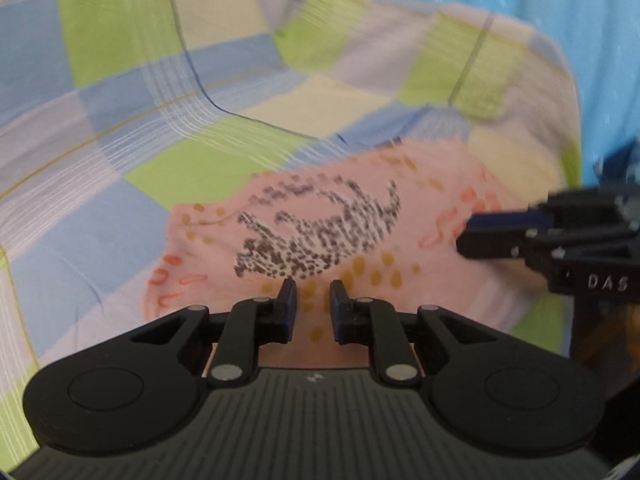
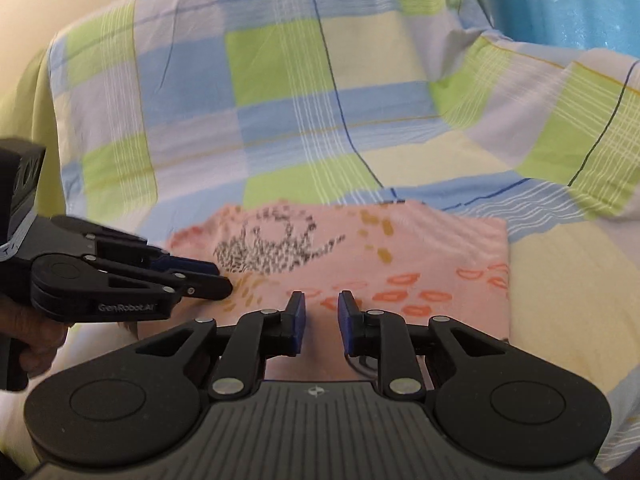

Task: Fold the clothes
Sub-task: 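Press the folded shorts edge down with both open grippers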

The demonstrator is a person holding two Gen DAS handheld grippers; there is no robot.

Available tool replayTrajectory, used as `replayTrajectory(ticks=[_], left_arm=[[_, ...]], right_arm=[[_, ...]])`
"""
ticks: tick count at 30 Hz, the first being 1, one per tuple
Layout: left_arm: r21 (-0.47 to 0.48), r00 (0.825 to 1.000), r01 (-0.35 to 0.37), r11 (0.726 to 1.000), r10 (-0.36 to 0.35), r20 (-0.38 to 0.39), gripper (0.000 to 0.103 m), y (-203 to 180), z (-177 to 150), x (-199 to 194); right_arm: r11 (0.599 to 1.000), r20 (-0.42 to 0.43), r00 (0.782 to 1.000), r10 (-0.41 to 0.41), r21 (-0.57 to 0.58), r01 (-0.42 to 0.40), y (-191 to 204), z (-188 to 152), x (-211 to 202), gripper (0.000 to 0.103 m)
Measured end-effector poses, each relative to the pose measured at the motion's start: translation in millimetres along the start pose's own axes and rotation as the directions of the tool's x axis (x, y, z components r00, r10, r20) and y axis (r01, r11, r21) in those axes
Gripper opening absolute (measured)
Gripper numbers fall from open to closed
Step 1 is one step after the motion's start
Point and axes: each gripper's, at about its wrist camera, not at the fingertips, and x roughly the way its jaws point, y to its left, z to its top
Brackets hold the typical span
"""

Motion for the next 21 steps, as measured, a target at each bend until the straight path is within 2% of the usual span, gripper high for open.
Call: replayTrajectory(ticks=[2,4,7,9,11,13,17,20,21], left_arm=[[0.006,1.0,-0.015,1.0,0.015,-0.004,0.015,2,-4,-4],[-0.05,0.999,-0.038,0.998,0.037,-0.018,0.015,14,-9,-11],[-0.058,0.995,-0.093,0.994,0.091,-0.028,0.015,22,-14,-19],[-0.06,0.994,-0.11,0.992,0.109,-0.022,0.014,23,-14,-27],[-0.046,0.996,-0.089,0.995,0.09,0.002,0.014,14,-12,-38],[-0.022,0.998,-0.058,0.998,0.058,0.021,0.014,1,-10,-46],[0.077,1.0,-0.003,0.997,0.004,-0.015,0.014,-30,-11,-39],[0.119,0.998,-0.013,0.993,0.021,-0.058,0.016,-33,-15,-30],[0.107,0.997,-0.028,0.994,0.035,-0.066,0.016,-28,-16,-31]], right_arm=[[0.999,-0.029,0.999,-0.043,-0.03,0.042,2,-6,-4,0.017],[0.996,-0.042,0.995,-0.085,-0.006,0.085,-7,-13,-13,0.015],[0.987,-0.04,0.991,-0.125,0.099,0.128,-25,-21,-32,0.014],[0.984,-0.006,0.99,-0.143,0.104,0.143,-24,-21,-43,0.019],[0.99,0.033,0.992,-0.123,0.066,0.121,-15,-20,-51,0.019],[0.998,0.056,0.997,-0.056,0.041,0.054,-3,-21,-53,0.019],[0.998,0.015,1.0,0.007,-0.059,-0.006,28,-29,-39,0.018],[0.994,-0.057,0.998,-0.038,-0.102,0.032,31,-35,-30,0.017],[0.995,-0.081,0.995,-0.053,-0.085,0.046,26,-37,-30,0.009]])
